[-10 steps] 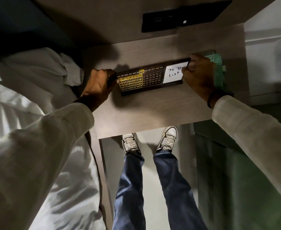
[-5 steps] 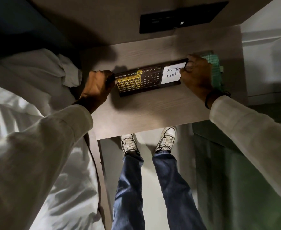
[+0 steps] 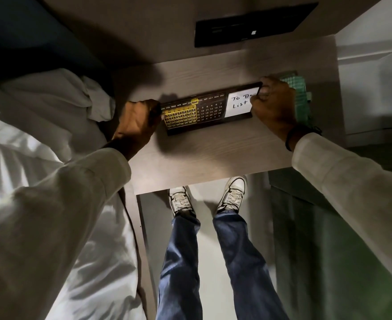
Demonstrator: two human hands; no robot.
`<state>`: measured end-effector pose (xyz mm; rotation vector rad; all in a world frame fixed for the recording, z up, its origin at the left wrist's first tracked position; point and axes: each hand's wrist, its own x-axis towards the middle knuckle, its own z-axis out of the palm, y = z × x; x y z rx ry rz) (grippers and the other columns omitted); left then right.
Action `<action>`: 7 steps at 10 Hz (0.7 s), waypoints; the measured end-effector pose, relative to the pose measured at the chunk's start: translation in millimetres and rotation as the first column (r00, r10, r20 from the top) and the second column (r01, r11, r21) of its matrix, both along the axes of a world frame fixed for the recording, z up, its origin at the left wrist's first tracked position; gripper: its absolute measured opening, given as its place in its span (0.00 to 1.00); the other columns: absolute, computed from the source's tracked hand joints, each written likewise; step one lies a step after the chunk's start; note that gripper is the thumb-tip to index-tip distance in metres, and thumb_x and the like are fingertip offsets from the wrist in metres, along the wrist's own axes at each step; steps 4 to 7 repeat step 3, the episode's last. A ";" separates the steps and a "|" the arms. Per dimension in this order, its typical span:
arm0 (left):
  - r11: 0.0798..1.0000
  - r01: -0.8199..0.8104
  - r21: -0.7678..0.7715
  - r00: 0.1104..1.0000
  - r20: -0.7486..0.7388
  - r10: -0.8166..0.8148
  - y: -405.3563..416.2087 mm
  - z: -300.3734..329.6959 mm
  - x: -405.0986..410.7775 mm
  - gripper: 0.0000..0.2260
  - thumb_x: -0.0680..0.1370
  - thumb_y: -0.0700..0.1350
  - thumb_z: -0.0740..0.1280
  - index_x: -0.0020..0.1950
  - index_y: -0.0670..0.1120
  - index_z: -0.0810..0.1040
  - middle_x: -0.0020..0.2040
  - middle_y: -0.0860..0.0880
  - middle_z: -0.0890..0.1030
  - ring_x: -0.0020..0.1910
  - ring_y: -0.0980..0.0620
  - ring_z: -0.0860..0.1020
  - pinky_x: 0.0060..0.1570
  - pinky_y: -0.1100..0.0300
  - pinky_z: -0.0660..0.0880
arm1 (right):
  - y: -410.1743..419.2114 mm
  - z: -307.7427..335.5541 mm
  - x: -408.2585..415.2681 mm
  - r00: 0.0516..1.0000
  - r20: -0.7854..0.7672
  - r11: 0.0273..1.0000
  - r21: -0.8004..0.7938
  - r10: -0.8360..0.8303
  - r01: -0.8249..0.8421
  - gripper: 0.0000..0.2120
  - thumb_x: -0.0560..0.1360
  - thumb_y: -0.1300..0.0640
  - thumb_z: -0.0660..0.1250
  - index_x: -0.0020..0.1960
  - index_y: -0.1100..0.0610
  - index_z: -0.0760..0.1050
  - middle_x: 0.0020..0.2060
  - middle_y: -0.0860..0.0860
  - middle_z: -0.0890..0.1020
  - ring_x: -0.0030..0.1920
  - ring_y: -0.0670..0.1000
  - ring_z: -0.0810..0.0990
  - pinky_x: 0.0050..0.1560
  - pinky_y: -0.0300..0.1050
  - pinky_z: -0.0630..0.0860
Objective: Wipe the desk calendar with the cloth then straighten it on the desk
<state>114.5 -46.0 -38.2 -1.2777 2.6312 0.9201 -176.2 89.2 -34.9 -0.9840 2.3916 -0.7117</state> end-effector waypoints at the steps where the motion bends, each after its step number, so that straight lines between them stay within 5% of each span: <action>1: 0.997 -0.055 0.061 0.998 -0.025 0.057 2.5 -4.4 3.6 0.14 0.82 0.44 0.69 0.65 0.38 0.79 0.57 0.36 0.85 0.55 0.36 0.84 0.52 0.48 0.80 | 1.3 -2.9 -2.0 0.999 0.042 1.000 0.013 0.005 -0.005 0.21 0.71 0.63 0.68 0.64 0.64 0.75 0.50 0.59 0.86 0.52 0.55 0.85 0.56 0.46 0.82; 2: 0.993 -0.082 0.085 0.997 0.004 0.082 7.3 -0.2 10.1 0.23 0.82 0.45 0.69 0.76 0.40 0.71 0.67 0.37 0.81 0.65 0.37 0.80 0.63 0.42 0.79 | 3.6 7.4 0.1 0.997 0.045 0.998 -0.010 0.068 -0.068 0.13 0.68 0.53 0.65 0.51 0.55 0.78 0.35 0.46 0.81 0.37 0.42 0.79 0.43 0.32 0.76; 3: 0.995 -0.087 0.043 0.995 0.062 0.085 6.7 3.2 15.4 0.27 0.84 0.49 0.66 0.80 0.43 0.65 0.75 0.38 0.74 0.73 0.36 0.74 0.71 0.43 0.72 | 8.4 23.7 -2.6 0.997 0.009 0.996 -0.049 0.077 -0.076 0.10 0.65 0.49 0.60 0.45 0.49 0.69 0.34 0.43 0.72 0.36 0.44 0.72 0.36 0.30 0.66; 7: 0.995 -0.087 0.043 0.995 0.062 0.085 6.7 3.2 15.4 0.27 0.84 0.49 0.66 0.80 0.43 0.65 0.75 0.38 0.74 0.73 0.36 0.74 0.71 0.43 0.72 | 8.4 23.7 -2.6 0.997 0.009 0.996 -0.049 0.077 -0.076 0.10 0.65 0.49 0.60 0.45 0.49 0.69 0.34 0.43 0.72 0.36 0.44 0.72 0.36 0.30 0.66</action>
